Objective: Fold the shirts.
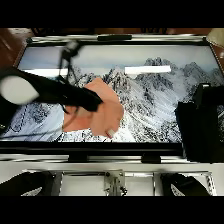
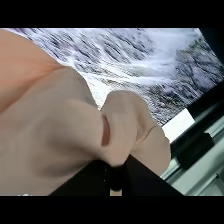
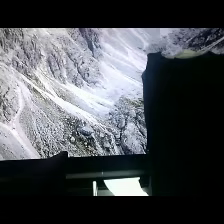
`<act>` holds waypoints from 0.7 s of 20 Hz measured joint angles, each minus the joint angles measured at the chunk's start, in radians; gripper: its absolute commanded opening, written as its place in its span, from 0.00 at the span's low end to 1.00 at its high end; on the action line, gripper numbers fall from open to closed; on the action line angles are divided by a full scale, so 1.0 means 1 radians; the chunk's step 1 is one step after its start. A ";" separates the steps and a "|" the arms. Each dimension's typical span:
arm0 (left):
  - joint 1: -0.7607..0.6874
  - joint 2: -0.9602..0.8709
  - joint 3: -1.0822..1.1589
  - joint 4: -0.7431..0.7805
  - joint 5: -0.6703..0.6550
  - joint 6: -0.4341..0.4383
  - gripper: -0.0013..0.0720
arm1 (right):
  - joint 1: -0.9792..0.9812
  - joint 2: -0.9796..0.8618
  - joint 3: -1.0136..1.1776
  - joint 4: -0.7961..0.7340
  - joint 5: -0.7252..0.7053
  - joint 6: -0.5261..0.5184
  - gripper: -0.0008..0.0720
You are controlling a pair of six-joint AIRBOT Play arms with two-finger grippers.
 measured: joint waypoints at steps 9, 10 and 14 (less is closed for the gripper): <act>0.119 -0.048 -0.045 0.109 -0.173 -0.090 0.99 | -0.006 -0.109 -0.020 0.056 0.028 -0.084 0.94; 0.193 -0.039 -0.055 0.137 -0.251 -0.075 0.99 | -0.006 -0.127 -0.041 0.061 0.029 -0.101 0.94; 0.463 0.045 -0.249 0.167 -0.375 -0.018 0.98 | -0.008 -0.160 -0.215 0.101 0.027 -0.157 0.94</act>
